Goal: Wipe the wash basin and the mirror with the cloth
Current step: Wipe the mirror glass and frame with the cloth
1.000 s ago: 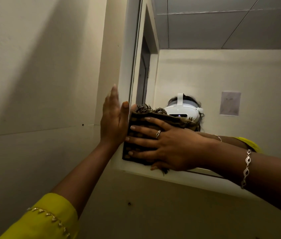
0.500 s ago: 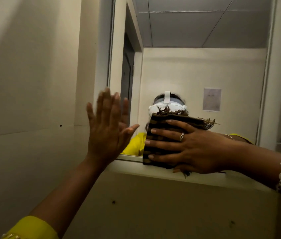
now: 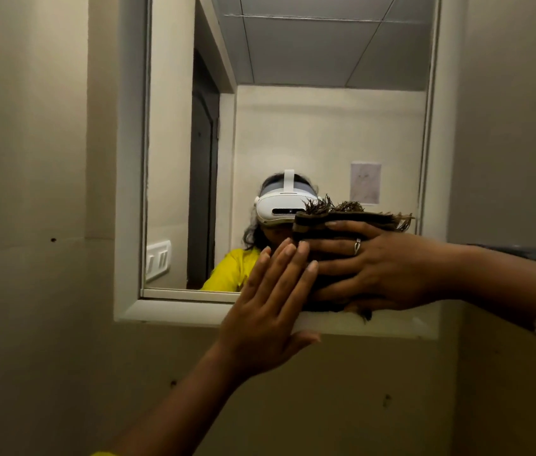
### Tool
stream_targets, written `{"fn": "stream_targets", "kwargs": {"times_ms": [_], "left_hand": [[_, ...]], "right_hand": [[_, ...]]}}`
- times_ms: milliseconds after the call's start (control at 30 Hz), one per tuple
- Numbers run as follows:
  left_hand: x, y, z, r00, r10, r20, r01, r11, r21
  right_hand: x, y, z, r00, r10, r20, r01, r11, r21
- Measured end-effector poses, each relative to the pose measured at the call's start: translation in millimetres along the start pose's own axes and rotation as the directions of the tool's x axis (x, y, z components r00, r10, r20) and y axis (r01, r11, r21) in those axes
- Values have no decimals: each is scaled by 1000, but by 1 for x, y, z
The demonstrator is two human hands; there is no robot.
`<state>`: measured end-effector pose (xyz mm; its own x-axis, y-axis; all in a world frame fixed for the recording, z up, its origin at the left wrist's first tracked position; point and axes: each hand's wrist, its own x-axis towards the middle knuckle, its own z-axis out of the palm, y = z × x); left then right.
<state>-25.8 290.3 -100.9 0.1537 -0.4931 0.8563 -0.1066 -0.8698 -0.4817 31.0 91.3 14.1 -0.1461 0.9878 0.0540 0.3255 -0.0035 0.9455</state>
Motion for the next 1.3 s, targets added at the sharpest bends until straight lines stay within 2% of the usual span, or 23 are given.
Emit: {"fn": "stream_targets", "kwargs": {"times_ms": [167, 267, 467, 733, 1100, 1300], "left_hand": [[-8, -4, 5, 965, 256, 59, -262, 956, 133], [-10, -6, 7, 942, 325, 84, -335, 924, 183], [-8, -5, 5, 938, 328, 110, -345, 912, 224], [-9, -4, 6, 908, 388, 155, -417, 871, 260], [-12, -9, 8, 856, 466, 224, -512, 824, 242], [-10, -8, 7, 865, 448, 228, -493, 842, 217]], "right_hand": [[-12, 6, -2, 999, -34, -17, 35, 998, 43], [-22, 9, -3, 999, -32, -22, 34, 997, 74], [-52, 5, 3, 999, 44, -12, -43, 994, 96], [-87, -22, 17, 959, 280, -50, -276, 958, 79], [-112, -38, 16, 934, 336, -123, -335, 942, 35], [-121, -58, 14, 906, 413, -89, -421, 898, -125]]}}
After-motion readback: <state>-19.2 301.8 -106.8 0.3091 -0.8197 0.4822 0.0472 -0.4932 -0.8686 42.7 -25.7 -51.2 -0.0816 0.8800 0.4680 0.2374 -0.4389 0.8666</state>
